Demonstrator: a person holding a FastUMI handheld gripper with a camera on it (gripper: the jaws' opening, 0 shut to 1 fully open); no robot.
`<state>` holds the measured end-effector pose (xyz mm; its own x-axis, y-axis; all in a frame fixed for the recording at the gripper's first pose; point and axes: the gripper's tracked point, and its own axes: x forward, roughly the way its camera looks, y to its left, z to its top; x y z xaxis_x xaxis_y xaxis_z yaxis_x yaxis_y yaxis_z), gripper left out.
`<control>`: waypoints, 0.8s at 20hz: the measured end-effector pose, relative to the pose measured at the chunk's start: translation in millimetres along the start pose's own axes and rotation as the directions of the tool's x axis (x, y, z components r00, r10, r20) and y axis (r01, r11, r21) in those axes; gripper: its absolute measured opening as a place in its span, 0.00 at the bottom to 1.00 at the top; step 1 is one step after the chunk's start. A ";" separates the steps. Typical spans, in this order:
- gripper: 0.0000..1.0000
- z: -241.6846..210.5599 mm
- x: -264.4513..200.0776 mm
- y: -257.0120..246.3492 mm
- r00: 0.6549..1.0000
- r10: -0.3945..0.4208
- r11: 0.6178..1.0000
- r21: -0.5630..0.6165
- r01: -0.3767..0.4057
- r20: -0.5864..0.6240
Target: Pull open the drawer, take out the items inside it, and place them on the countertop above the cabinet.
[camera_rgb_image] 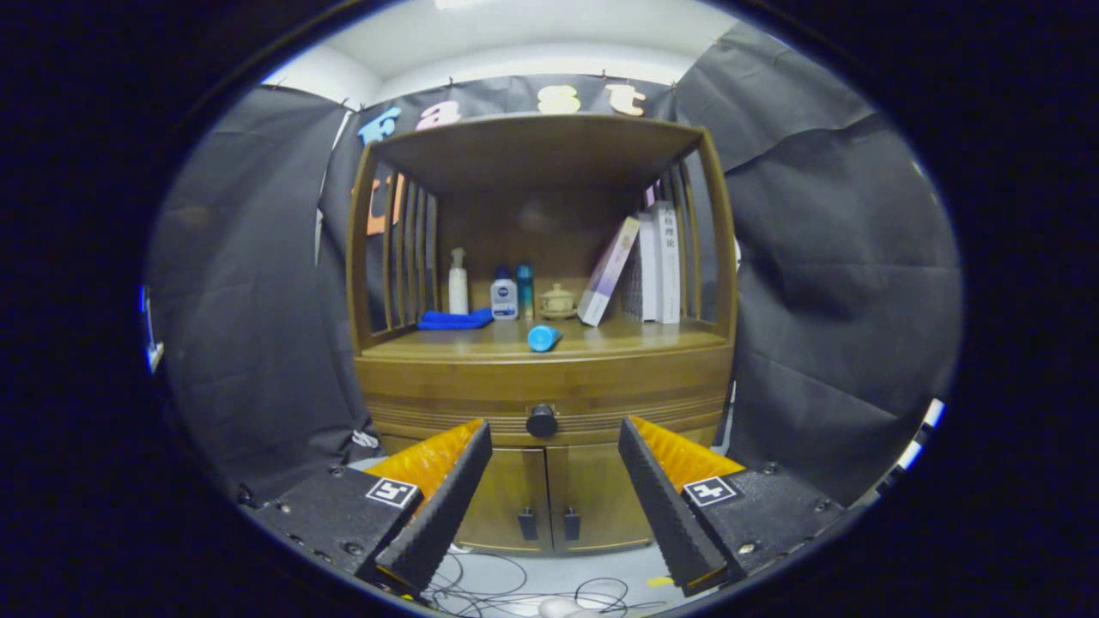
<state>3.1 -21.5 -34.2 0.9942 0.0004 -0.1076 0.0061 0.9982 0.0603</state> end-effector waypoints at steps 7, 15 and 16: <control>0.97 48.8 -58.8 5.0 0.997 0.003 1.000 0.011 -0.004 0.081; 0.97 29.8 -63.1 24.3 0.999 0.019 0.999 -0.027 -0.018 0.048; 0.97 29.5 -63.5 24.3 0.999 0.016 1.000 -0.028 -0.015 0.048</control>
<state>-56.7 1.0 3.4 0.9982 0.0138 -0.0588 -0.0117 0.9993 0.0346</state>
